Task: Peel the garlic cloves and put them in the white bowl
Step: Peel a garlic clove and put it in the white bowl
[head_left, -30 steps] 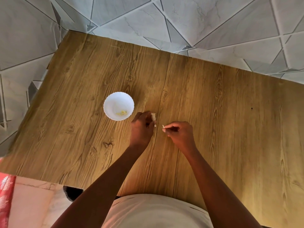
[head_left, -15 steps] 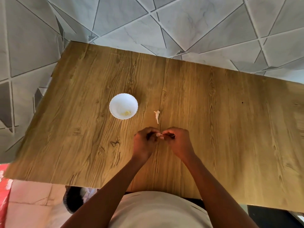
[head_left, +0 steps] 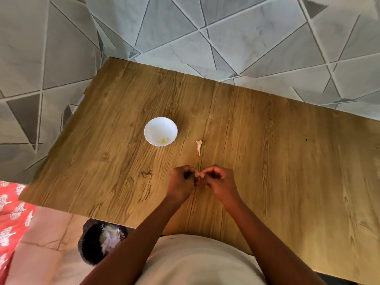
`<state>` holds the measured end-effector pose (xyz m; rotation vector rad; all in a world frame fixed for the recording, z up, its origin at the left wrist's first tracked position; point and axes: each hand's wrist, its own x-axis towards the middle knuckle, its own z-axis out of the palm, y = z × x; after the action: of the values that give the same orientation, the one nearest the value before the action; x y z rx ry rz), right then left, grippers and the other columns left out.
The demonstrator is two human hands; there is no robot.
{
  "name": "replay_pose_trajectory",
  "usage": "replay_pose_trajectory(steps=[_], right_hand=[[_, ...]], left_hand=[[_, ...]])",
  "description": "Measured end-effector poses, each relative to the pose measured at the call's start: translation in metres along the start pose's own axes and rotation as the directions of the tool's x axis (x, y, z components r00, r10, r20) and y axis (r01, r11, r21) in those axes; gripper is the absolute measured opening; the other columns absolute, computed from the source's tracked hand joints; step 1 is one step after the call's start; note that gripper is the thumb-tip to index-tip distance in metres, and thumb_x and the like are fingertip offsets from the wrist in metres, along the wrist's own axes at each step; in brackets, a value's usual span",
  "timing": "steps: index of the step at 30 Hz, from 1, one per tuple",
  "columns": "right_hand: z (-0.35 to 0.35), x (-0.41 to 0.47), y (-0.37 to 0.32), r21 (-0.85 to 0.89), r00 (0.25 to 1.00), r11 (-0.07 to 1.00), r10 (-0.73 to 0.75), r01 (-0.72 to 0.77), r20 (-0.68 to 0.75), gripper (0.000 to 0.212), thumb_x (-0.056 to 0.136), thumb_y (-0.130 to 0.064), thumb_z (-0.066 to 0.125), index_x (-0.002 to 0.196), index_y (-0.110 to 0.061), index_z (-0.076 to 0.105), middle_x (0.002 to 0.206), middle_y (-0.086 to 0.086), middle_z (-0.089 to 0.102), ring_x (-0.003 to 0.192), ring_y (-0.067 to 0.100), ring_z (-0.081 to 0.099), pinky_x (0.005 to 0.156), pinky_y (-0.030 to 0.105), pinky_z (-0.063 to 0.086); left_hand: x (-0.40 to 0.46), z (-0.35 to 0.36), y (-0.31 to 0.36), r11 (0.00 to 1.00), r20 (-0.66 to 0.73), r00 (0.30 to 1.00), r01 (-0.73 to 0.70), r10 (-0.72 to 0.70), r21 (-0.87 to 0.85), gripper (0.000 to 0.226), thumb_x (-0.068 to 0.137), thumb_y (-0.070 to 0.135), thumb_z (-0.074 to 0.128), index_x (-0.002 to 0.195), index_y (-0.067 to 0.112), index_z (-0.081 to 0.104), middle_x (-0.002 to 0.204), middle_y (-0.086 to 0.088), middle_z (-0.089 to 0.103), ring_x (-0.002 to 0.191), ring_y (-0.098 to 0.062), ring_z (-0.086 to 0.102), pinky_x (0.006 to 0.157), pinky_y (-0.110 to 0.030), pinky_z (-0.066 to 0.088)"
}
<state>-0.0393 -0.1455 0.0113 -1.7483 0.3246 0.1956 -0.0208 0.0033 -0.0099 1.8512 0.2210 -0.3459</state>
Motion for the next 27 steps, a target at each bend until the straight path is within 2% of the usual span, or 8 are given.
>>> replay_pose_trajectory(steps=[3, 6, 9, 13, 16, 20, 23, 27], right_hand=[[-0.007, 0.003, 0.008, 0.011, 0.995, 0.997, 0.072, -0.073, 0.072, 0.001, 0.095, -0.011, 0.068, 0.095, -0.010, 0.068, 0.096, 0.009, 0.071, 0.093, 0.026, 0.070, 0.069, 0.037, 0.062], [-0.013, 0.006, 0.010, 0.027, 0.992, 0.996, 0.086, -0.088, 0.088, 0.006, 0.095, -0.005, 0.067, 0.092, -0.011, 0.068, 0.092, 0.011, 0.073, 0.087, 0.026, 0.074, 0.071, 0.041, 0.063], [-0.020, 0.009, 0.010, -0.079, 0.994, 0.997, -0.008, 0.017, 0.106, 0.011, 0.093, -0.002, 0.069, 0.089, -0.012, 0.071, 0.080, 0.005, 0.074, 0.071, 0.021, 0.075, 0.066, 0.037, 0.063], [-0.021, 0.011, 0.014, -0.248, 0.988, 0.965, -0.054, 0.089, 0.146, 0.008, 0.089, -0.006, 0.075, 0.094, -0.012, 0.077, 0.075, -0.005, 0.073, 0.065, 0.007, 0.071, 0.065, 0.024, 0.060], [-0.017, 0.012, 0.018, -0.339, 0.983, 0.938, -0.003, 0.067, 0.186, 0.015, 0.090, -0.001, 0.072, 0.102, -0.007, 0.078, 0.082, -0.005, 0.072, 0.069, 0.002, 0.070, 0.066, 0.016, 0.057], [-0.017, 0.013, 0.015, -0.354, 0.979, 0.935, 0.077, -0.004, 0.191, 0.013, 0.088, 0.002, 0.073, 0.094, -0.009, 0.078, 0.079, 0.001, 0.074, 0.062, 0.010, 0.072, 0.061, 0.020, 0.058], [-0.014, 0.012, 0.009, -0.334, 0.973, 0.939, 0.149, -0.083, 0.177, 0.014, 0.085, -0.001, 0.078, 0.080, -0.014, 0.075, 0.071, 0.004, 0.074, 0.057, 0.016, 0.072, 0.056, 0.026, 0.058], [-0.009, 0.015, 0.004, -0.394, 0.973, 0.913, 0.180, -0.110, 0.146, 0.010, 0.086, -0.003, 0.076, 0.082, -0.011, 0.076, 0.071, 0.004, 0.073, 0.053, 0.014, 0.070, 0.052, 0.023, 0.057]], left_hand=[[-0.009, 0.010, -0.001, 0.970, -0.111, 0.989, -0.073, 0.101, 0.232, 0.014, 0.091, 0.005, 0.067, 0.085, 0.016, 0.072, 0.076, 0.010, 0.069, 0.070, 0.004, 0.062, 0.063, -0.005, 0.044], [-0.018, 0.015, -0.007, 0.927, -0.151, 0.967, -0.142, 0.205, 0.346, 0.016, 0.085, -0.002, 0.067, 0.089, 0.013, 0.072, 0.082, 0.004, 0.068, 0.068, 0.001, 0.055, 0.064, -0.003, 0.039], [-0.021, 0.016, -0.019, 0.883, -0.169, 0.951, -0.160, 0.257, 0.441, 0.018, 0.082, -0.002, 0.075, 0.093, 0.011, 0.078, 0.092, -0.001, 0.068, 0.076, -0.005, 0.055, 0.069, -0.006, 0.038], [-0.026, 0.014, -0.022, 0.841, -0.099, 0.945, -0.226, 0.311, 0.491, 0.024, 0.083, -0.010, 0.068, 0.092, 0.009, 0.078, 0.090, 0.002, 0.063, 0.079, -0.013, 0.059, 0.069, -0.022, 0.045], [-0.028, 0.009, -0.026, 0.803, -0.039, 0.928, -0.299, 0.371, 0.516, 0.031, 0.080, -0.015, 0.060, 0.093, 0.009, 0.076, 0.092, 0.001, 0.062, 0.079, -0.014, 0.059, 0.067, -0.022, 0.044], [-0.031, 0.007, -0.025, 0.840, -0.101, 0.906, -0.332, 0.410, 0.429, 0.024, 0.084, -0.005, 0.070, 0.100, 0.011, 0.078, 0.092, 0.003, 0.073, 0.075, -0.006, 0.066, 0.067, -0.020, 0.055], [-0.031, 0.003, -0.026, 0.892, -0.161, 0.922, -0.279, 0.353, 0.357, 0.026, 0.081, -0.005, 0.074, 0.102, 0.011, 0.078, 0.092, 0.005, 0.075, 0.076, 0.000, 0.067, 0.069, -0.008, 0.051], [-0.031, -0.002, -0.029, 0.866, -0.114, 0.908, -0.338, 0.403, 0.369, 0.026, 0.084, -0.007, 0.072, 0.103, 0.010, 0.078, 0.095, 0.002, 0.075, 0.080, -0.005, 0.068, 0.073, -0.017, 0.054]])
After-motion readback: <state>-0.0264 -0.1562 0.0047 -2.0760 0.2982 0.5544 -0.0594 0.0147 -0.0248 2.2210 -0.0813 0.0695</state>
